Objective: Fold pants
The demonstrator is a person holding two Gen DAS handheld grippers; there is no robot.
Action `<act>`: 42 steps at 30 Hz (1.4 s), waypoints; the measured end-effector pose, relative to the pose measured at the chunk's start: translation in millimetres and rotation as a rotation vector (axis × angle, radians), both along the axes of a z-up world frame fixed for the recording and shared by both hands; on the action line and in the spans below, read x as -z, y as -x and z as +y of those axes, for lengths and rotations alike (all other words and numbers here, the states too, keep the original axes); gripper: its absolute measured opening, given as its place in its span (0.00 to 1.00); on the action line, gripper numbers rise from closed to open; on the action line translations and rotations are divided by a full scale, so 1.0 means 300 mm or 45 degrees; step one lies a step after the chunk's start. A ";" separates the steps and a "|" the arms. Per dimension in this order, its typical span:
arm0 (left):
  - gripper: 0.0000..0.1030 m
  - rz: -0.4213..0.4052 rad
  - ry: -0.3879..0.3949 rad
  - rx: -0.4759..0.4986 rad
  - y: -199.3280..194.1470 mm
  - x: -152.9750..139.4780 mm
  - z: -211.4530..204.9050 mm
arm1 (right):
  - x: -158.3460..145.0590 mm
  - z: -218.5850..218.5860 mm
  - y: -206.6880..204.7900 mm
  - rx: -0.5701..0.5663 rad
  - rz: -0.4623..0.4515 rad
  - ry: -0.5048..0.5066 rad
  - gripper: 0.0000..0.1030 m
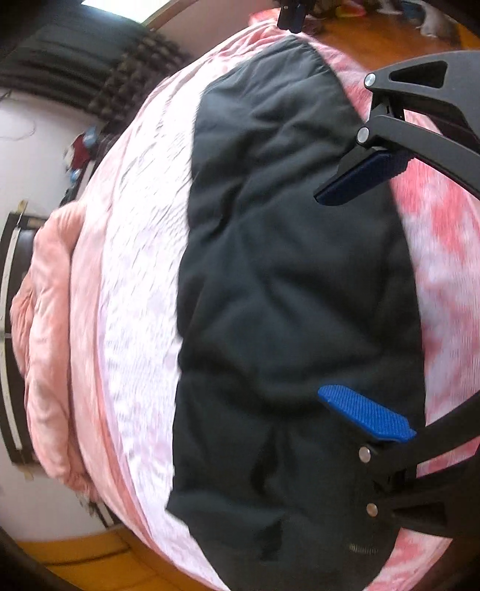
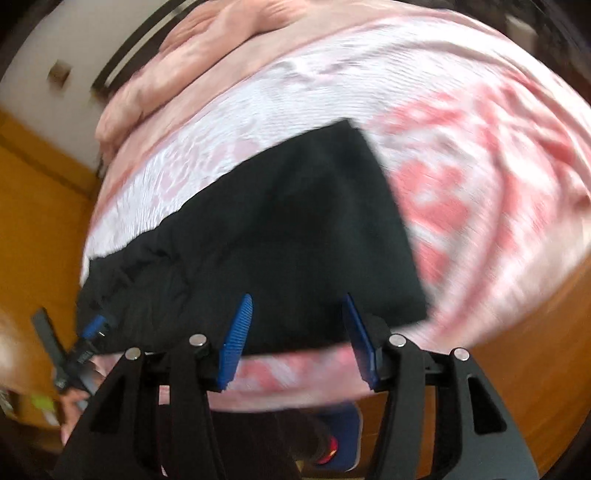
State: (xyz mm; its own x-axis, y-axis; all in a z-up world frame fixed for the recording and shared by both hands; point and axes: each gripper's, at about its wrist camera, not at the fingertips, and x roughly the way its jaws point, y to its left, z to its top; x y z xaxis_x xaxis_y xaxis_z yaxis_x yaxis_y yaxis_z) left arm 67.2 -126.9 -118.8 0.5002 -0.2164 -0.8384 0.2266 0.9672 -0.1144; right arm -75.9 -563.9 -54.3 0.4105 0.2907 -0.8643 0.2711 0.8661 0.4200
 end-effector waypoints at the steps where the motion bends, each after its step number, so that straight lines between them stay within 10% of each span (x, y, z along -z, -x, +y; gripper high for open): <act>1: 0.95 0.012 -0.002 0.014 -0.003 0.011 -0.019 | 0.002 -0.026 0.024 0.020 0.008 -0.015 0.50; 12: 0.96 0.094 -0.033 0.004 0.031 0.079 -0.110 | 0.089 -0.066 0.027 0.089 0.039 -0.123 0.49; 16: 0.96 0.106 -0.034 0.003 0.030 0.084 -0.096 | 0.085 -0.080 0.010 0.124 0.023 -0.125 0.11; 24: 0.96 0.112 -0.047 0.006 0.019 0.095 -0.105 | 0.074 -0.081 0.070 0.088 0.064 -0.100 0.09; 42: 0.96 0.130 0.044 0.001 0.053 0.045 -0.076 | 0.143 -0.078 0.118 0.221 0.097 -0.296 0.55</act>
